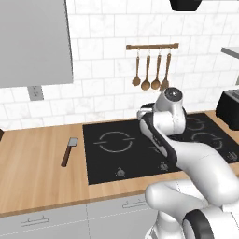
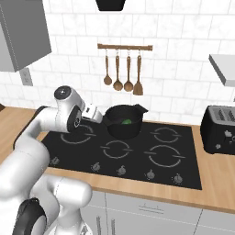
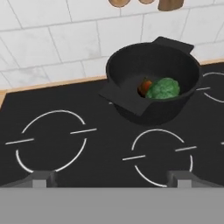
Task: Put the bell pepper and broccoli in the pot. Retrieve the spatula and lightly stir the vegetables in the pot.
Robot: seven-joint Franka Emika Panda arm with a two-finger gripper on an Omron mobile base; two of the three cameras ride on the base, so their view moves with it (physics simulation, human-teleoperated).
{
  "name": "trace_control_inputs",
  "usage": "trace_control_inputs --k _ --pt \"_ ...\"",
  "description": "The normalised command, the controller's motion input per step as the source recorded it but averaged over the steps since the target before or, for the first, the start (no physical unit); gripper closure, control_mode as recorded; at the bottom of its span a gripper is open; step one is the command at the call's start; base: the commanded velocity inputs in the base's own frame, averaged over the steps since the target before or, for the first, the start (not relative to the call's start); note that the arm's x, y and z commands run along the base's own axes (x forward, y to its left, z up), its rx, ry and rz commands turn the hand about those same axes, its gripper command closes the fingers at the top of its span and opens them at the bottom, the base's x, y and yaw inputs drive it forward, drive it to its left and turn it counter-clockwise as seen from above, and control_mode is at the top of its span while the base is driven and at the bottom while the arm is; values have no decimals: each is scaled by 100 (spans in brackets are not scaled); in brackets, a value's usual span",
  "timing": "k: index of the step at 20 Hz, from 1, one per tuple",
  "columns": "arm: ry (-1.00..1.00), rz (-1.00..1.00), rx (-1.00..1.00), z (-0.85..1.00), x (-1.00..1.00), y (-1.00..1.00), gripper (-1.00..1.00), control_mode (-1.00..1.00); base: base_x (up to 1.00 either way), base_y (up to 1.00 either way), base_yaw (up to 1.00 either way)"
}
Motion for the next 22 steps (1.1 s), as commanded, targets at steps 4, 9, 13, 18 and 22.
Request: trace_control_inputs --k 4,9,13,18,22 --pt "0 0 -9 0 0 73 -100 -100 0 0 0" --pt "2 0 0 0 0 65 -100 -100 0 0 0" --pt "5 0 12 0 0 36 -100 -100 0 0 0" --pt "6 0 18 -5 0 42 -100 -100 0 0 0" --pt "7 0 14 -1 0 52 -100 -100 0 0 0"
